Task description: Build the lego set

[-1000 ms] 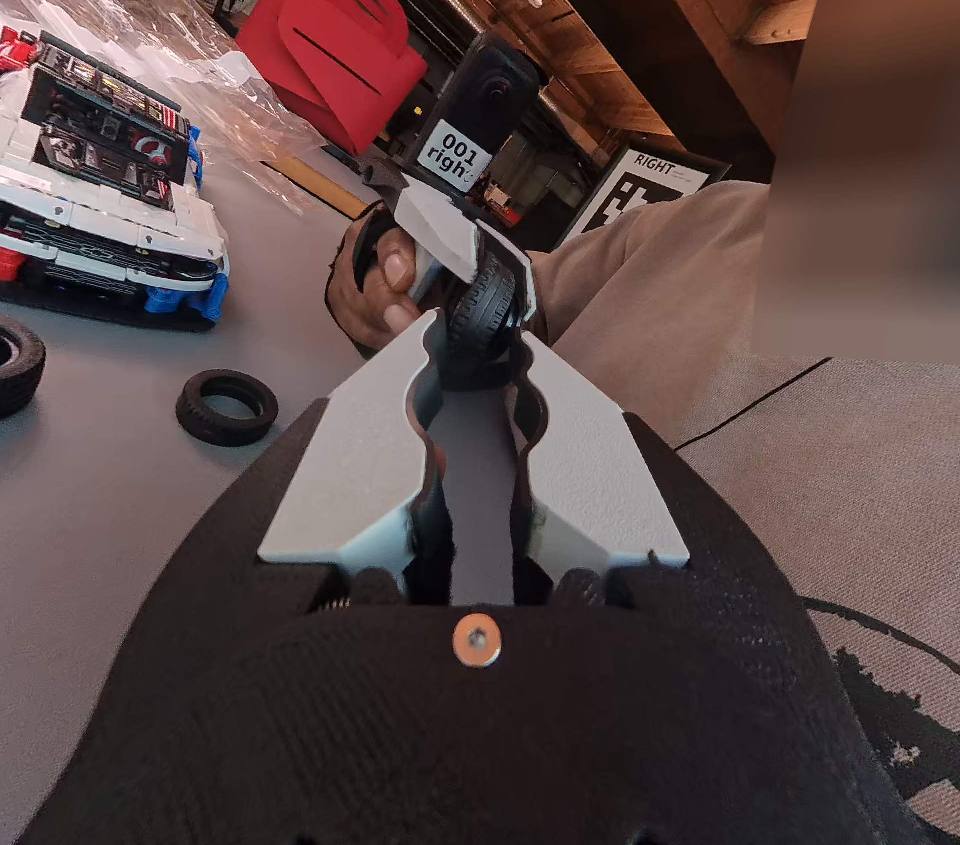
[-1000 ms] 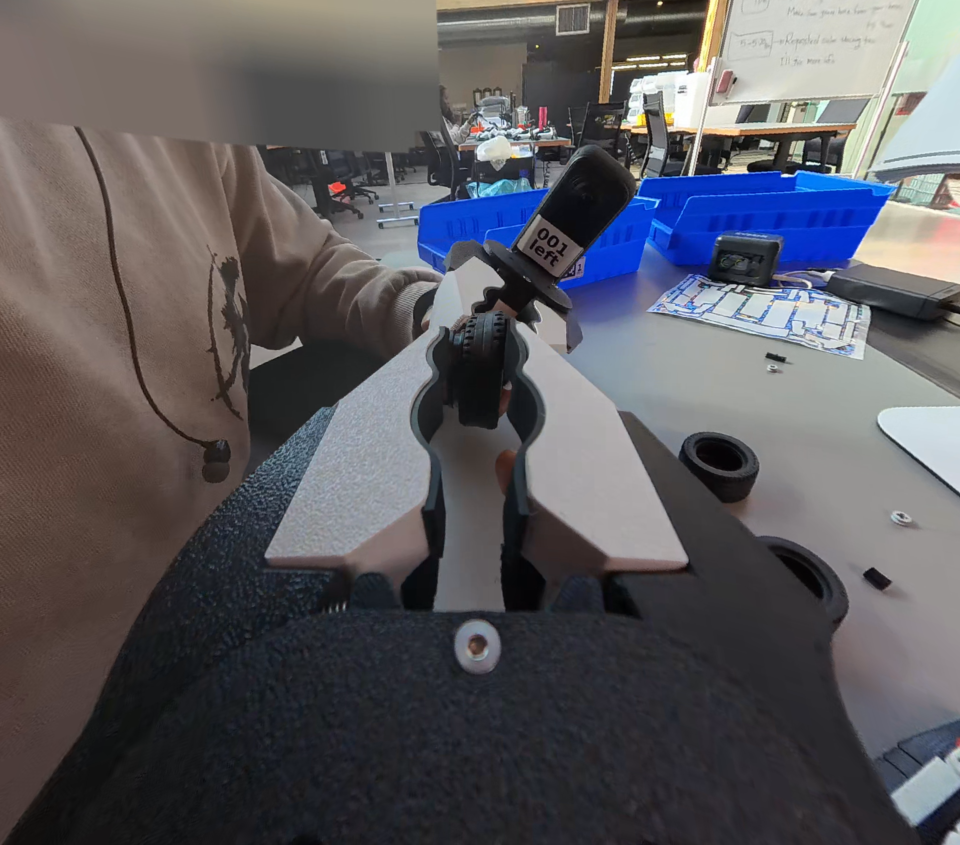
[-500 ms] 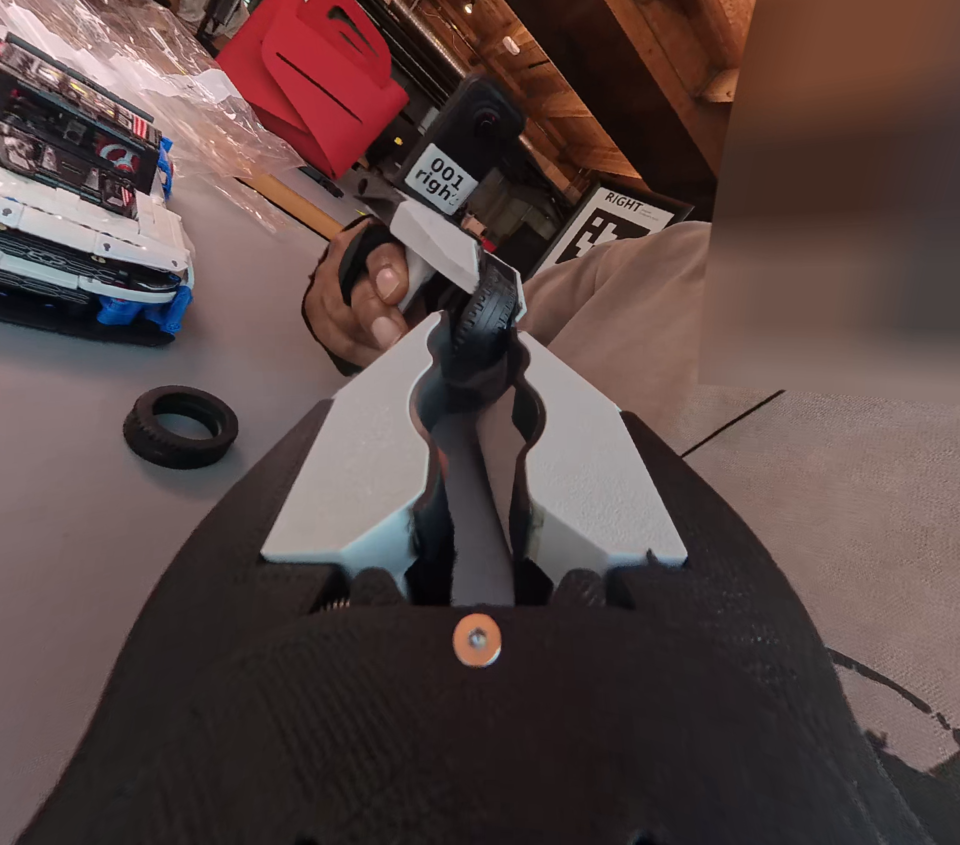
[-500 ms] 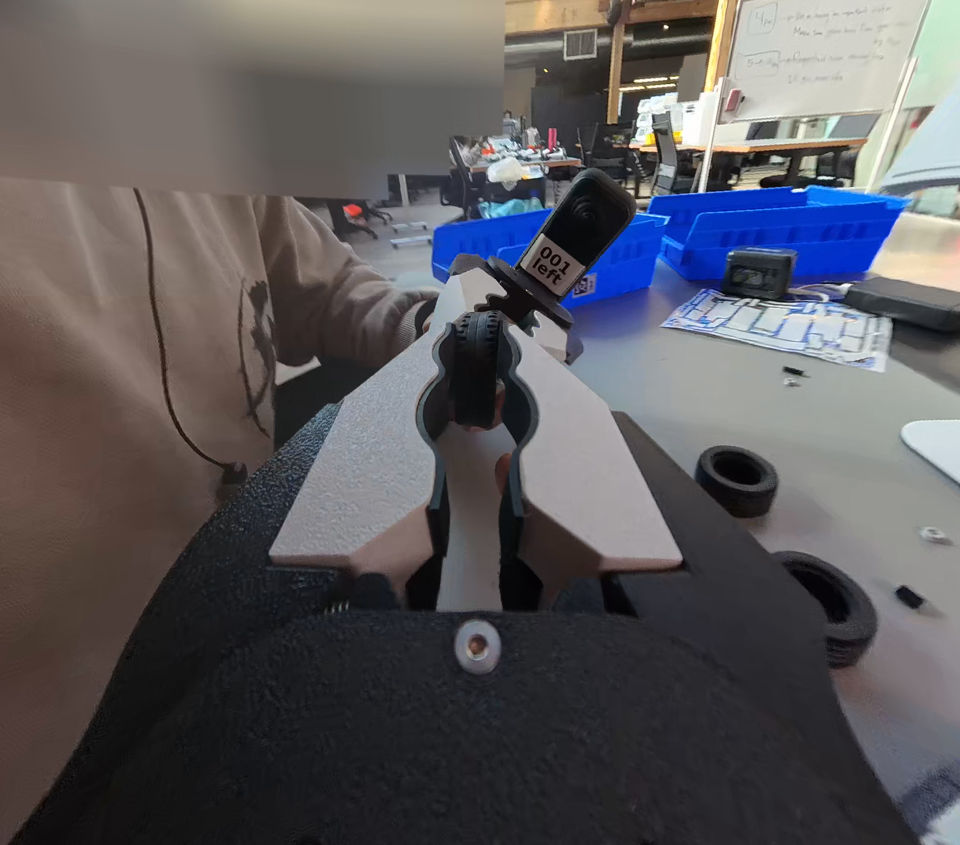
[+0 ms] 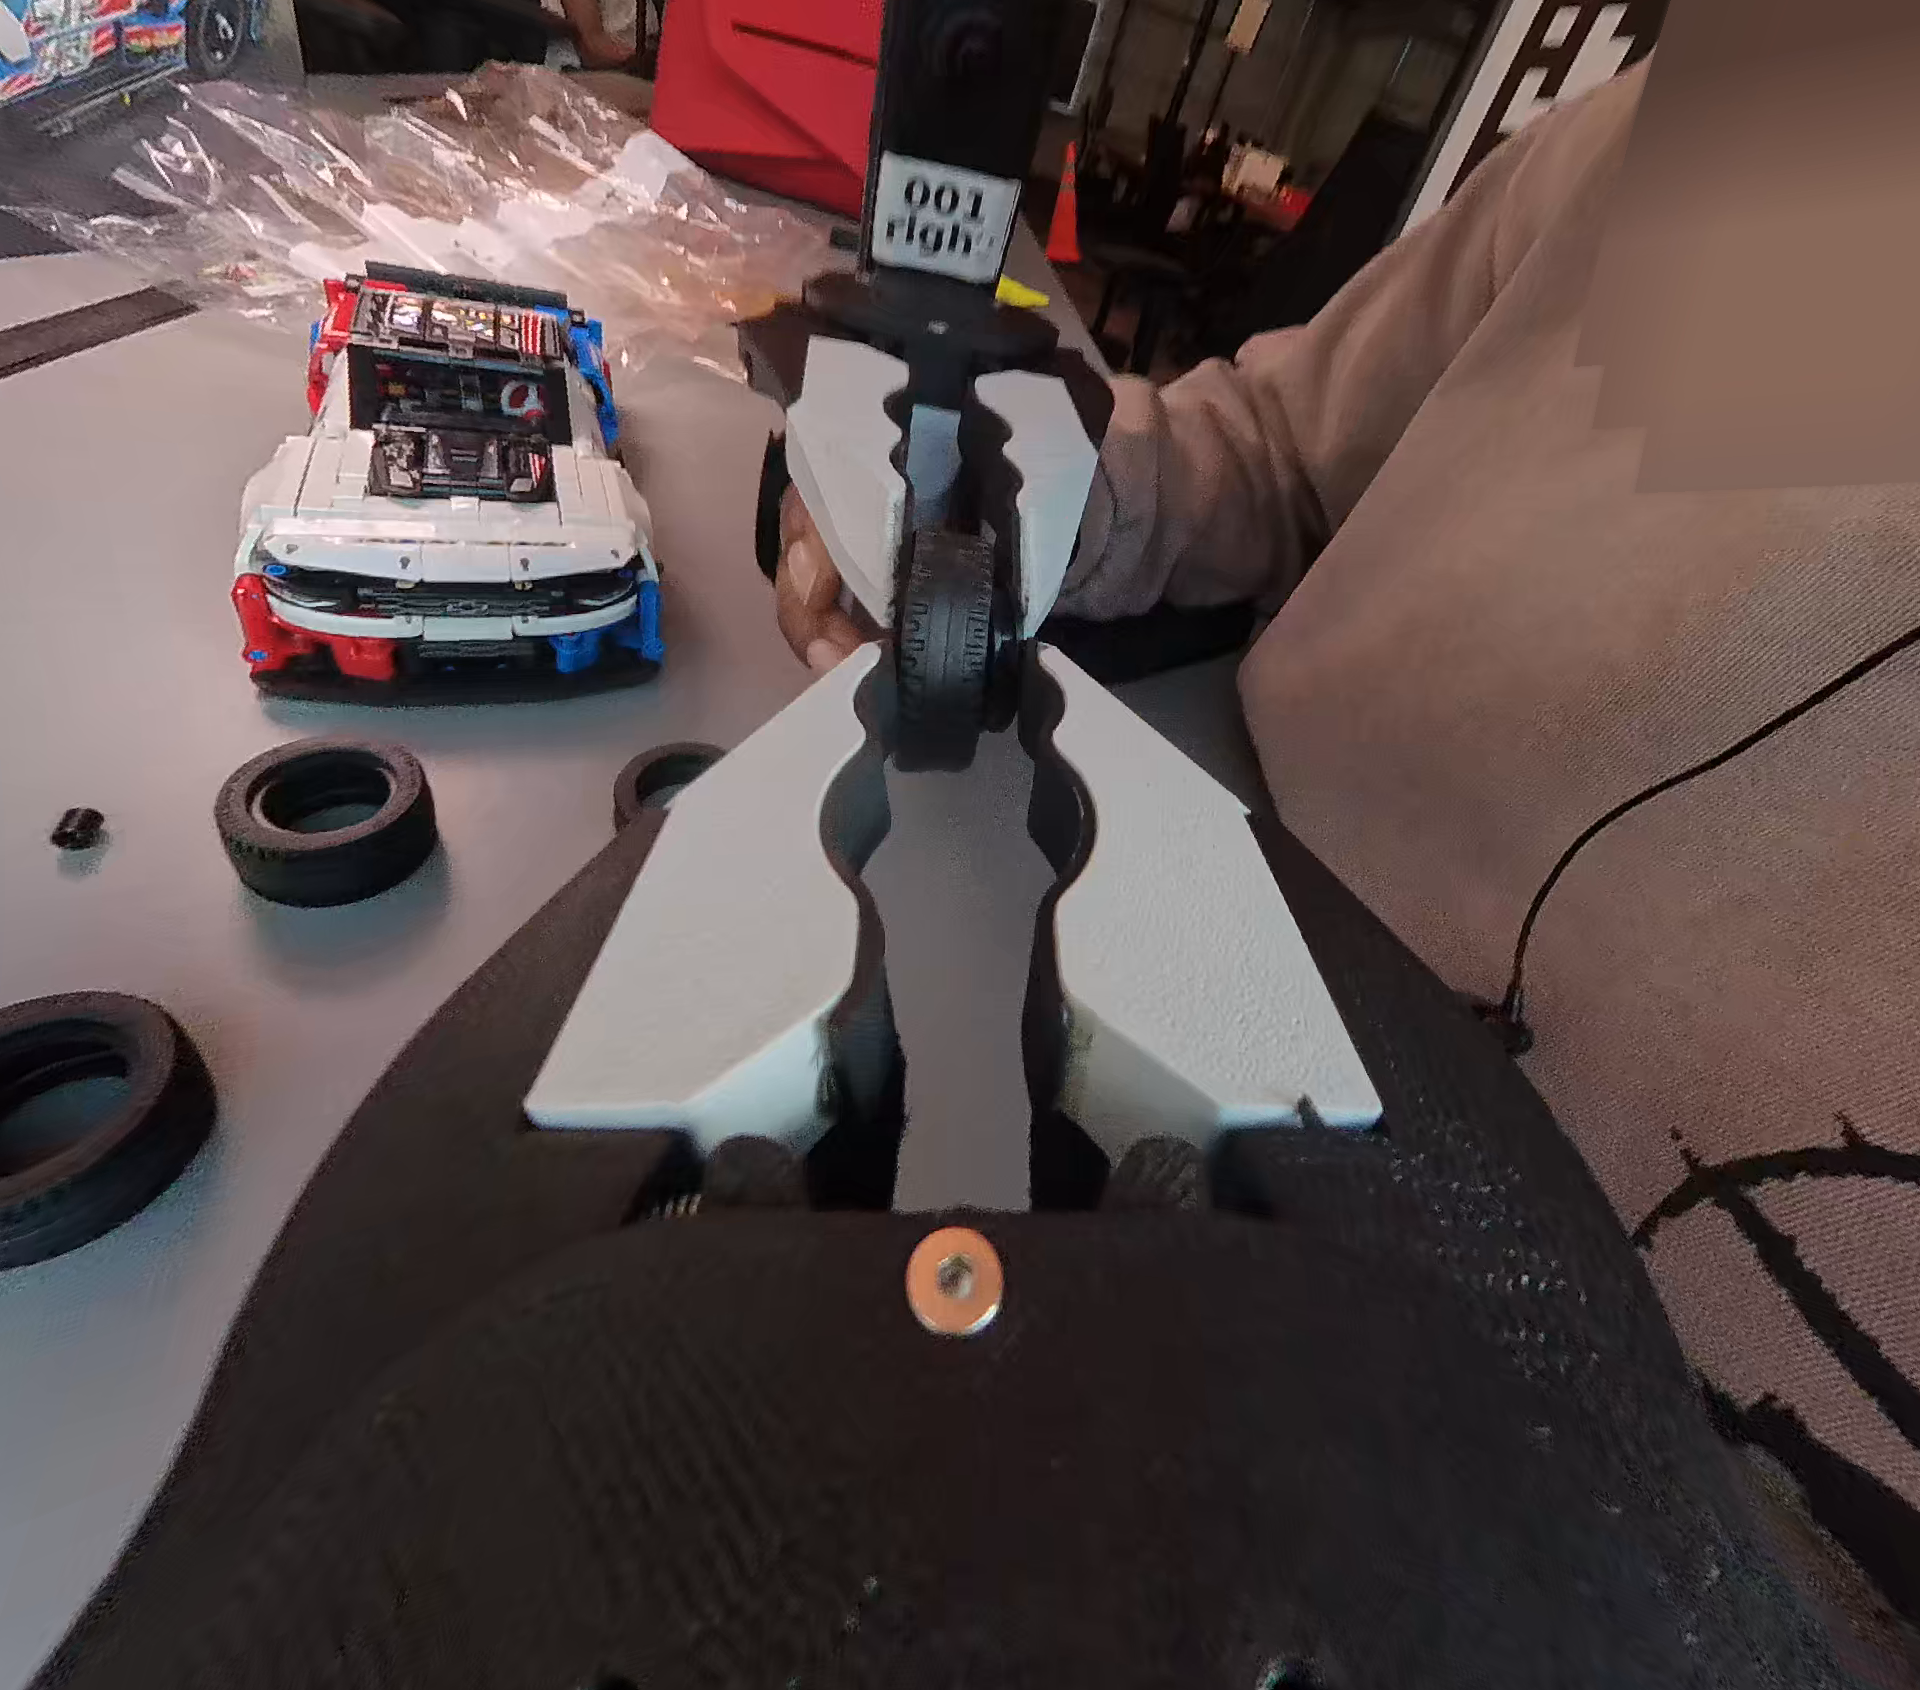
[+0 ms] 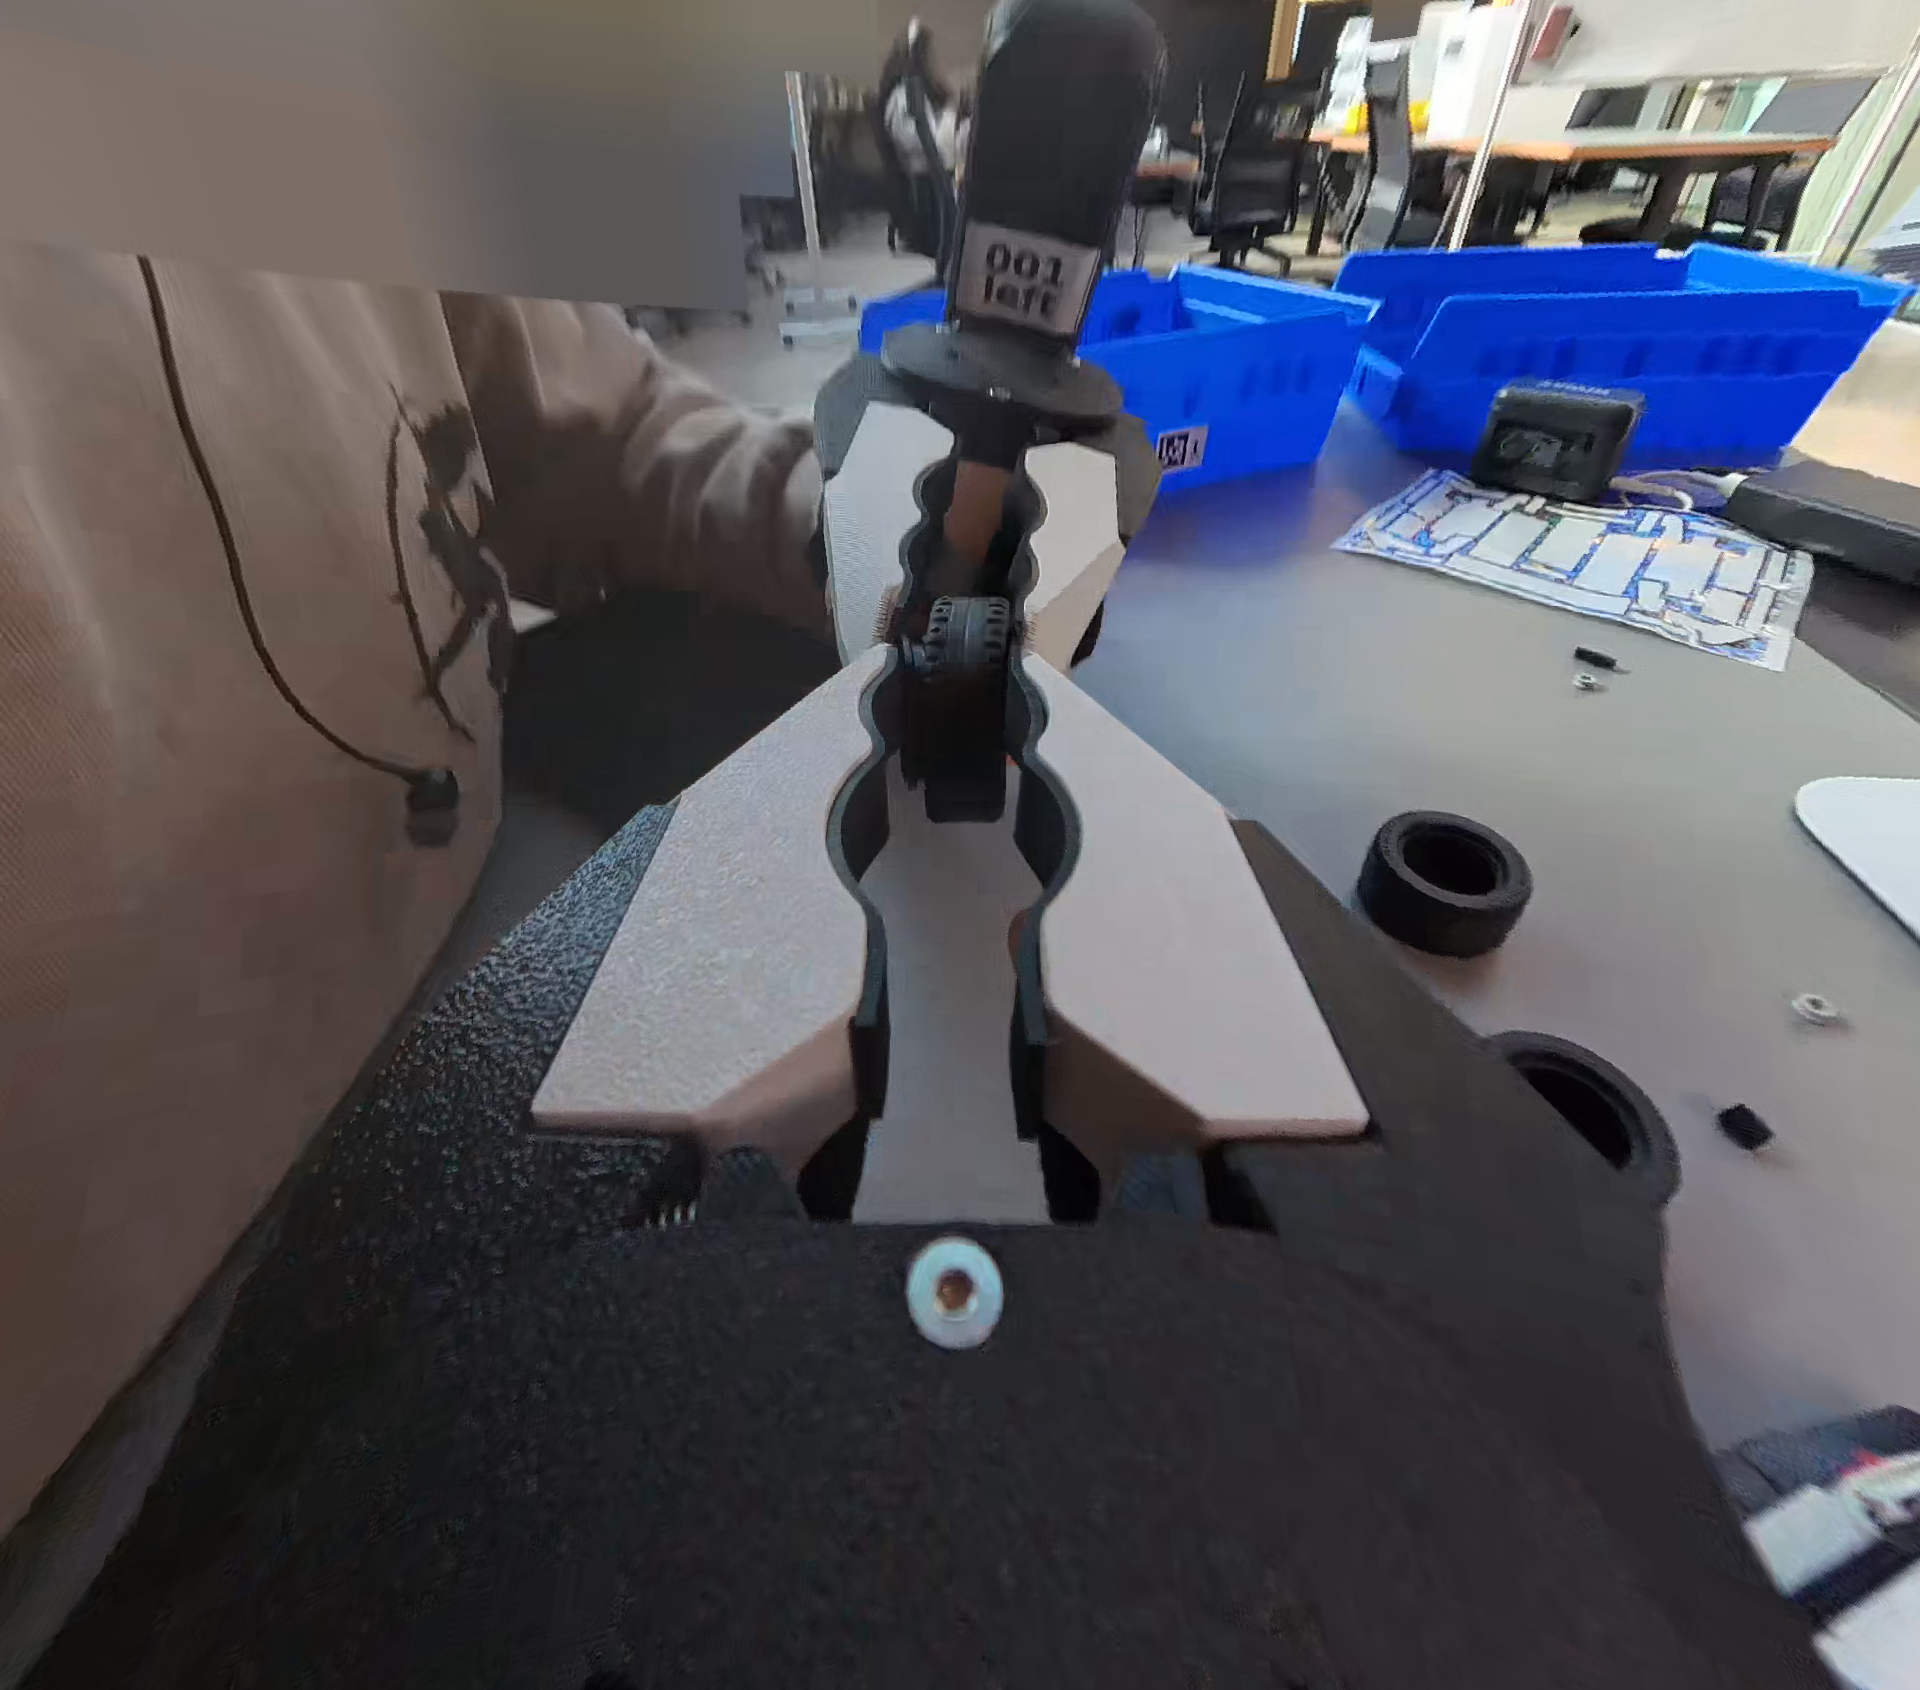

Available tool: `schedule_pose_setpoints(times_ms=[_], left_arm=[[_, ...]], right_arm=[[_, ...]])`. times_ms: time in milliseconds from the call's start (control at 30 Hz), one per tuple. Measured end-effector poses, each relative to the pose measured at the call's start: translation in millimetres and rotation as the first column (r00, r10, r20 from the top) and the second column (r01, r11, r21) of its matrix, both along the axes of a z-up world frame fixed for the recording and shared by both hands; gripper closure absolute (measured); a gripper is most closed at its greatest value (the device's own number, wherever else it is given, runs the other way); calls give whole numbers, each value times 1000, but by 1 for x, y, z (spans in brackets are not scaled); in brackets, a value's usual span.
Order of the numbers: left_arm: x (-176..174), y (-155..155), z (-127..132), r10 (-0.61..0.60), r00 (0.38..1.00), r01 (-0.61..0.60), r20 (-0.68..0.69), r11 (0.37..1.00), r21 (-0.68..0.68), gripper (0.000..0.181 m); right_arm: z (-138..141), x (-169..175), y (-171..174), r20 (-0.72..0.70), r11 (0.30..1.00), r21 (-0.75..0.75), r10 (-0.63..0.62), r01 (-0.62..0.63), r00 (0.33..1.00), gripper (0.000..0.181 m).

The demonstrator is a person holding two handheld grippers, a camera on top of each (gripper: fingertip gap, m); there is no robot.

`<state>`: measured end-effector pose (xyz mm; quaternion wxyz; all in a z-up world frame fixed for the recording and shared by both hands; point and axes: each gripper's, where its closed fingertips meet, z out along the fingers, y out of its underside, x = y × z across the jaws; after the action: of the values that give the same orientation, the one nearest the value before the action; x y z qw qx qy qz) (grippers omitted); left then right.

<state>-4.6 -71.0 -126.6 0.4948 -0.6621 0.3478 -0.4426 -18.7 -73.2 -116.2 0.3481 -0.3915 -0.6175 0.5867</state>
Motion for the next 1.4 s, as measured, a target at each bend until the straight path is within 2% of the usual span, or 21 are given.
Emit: schedule_pose_setpoints(times_ms=[100,200,300,367,433,467,533,600,700,767,900,1000,1067,1167,1300,1400], left_arm=[[2,-4,-12,-6,990,14,-139,998,54,160],[5,-10,-8,-23,991,35,-135,996,86,159],[4,-8,9,13,1000,-13,5,990,140,158],[5,-5,12,41,998,-47,46,989,140,148],[6,-8,21,42,995,-56,88,985,166,160],[6,-7,21,45,996,-57,77,984,170,160],[4,-8,20,25,997,-34,75,992,122,160],[3,-7,20,-3,988,4,153,1000,-2,161],[3,-8,23,-32,953,81,301,985,-151,161],[5,-11,24,-56,933,135,356,971,-200,161],[9,-15,26,-98,877,259,471,921,-291,162],[9,-14,27,-92,858,285,505,903,-320,162],[9,-12,25,-85,895,224,437,935,-276,162],[7,-10,10,-67,982,96,177,983,-159,162],[14,-18,-9,-93,995,90,-34,993,-78,162],[19,-23,-16,-102,986,99,-128,995,-35,162]], right_arm=[[-11,2,-5,103,986,164,23,-40,994,164],[-7,6,-12,62,981,187,39,-50,997,166],[13,7,-9,-76,999,24,30,-28,997,166],[25,9,-8,-153,995,-92,26,-40,988,167],[27,8,-8,-177,990,-131,21,-44,984,166],[27,7,-9,-171,988,-143,28,-53,985,167],[25,6,-8,-151,989,-140,25,-47,988,167],[27,3,-6,-151,991,-132,-2,-18,989,168],[33,1,-7,-161,999,-33,-41,36,986,169],[34,2,-9,-163,999,26,-41,46,986,168],[35,5,-11,-179,998,40,-39,47,983,169],[34,5,-10,-192,997,42,-52,61,980,168],[33,4,-7,-170,999,-32,-35,30,985,168],[17,3,-4,-18,992,-123,36,-38,999,165],[-3,1,-20,160,992,26,118,-123,980,152],[-7,5,-25,188,984,80,140,-157,972,154]])
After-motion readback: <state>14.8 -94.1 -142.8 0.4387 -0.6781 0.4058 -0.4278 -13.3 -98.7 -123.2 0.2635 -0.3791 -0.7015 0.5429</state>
